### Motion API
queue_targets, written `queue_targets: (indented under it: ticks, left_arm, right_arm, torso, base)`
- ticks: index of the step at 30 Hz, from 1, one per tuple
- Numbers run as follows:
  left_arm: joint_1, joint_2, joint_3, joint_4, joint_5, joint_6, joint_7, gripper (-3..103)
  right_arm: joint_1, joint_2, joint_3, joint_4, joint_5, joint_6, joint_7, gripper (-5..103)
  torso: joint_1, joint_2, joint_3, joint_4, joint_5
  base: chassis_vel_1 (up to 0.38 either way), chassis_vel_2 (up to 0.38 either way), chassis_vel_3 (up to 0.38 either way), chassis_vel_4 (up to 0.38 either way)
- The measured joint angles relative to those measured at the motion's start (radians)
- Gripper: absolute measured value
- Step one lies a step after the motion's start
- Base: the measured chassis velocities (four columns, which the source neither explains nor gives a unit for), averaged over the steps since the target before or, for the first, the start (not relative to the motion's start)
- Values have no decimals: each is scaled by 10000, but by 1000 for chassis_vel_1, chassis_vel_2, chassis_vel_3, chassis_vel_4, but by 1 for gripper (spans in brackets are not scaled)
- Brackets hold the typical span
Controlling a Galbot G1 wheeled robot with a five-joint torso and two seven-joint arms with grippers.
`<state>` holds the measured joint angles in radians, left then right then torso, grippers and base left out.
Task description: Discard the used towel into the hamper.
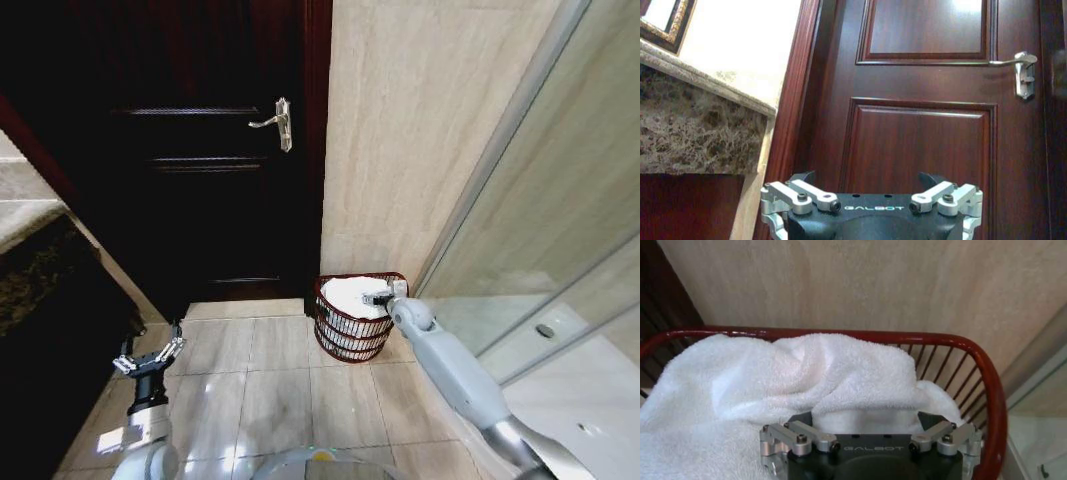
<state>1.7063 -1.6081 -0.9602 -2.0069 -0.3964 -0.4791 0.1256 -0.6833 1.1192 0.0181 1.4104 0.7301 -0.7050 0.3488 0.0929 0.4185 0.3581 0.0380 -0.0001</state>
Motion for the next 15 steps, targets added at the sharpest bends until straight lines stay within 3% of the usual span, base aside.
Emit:
queue_targets:
  ticks: [15]
  left_arm:
    - [-71,0,-37,150,-10,-3,-16,100]
  right_arm:
    - [1016,409,-667,-1939,-275,-224,-504,100]
  torso:
    - [0,0,-1,0,0]
  base:
    - [0,0,0,0]
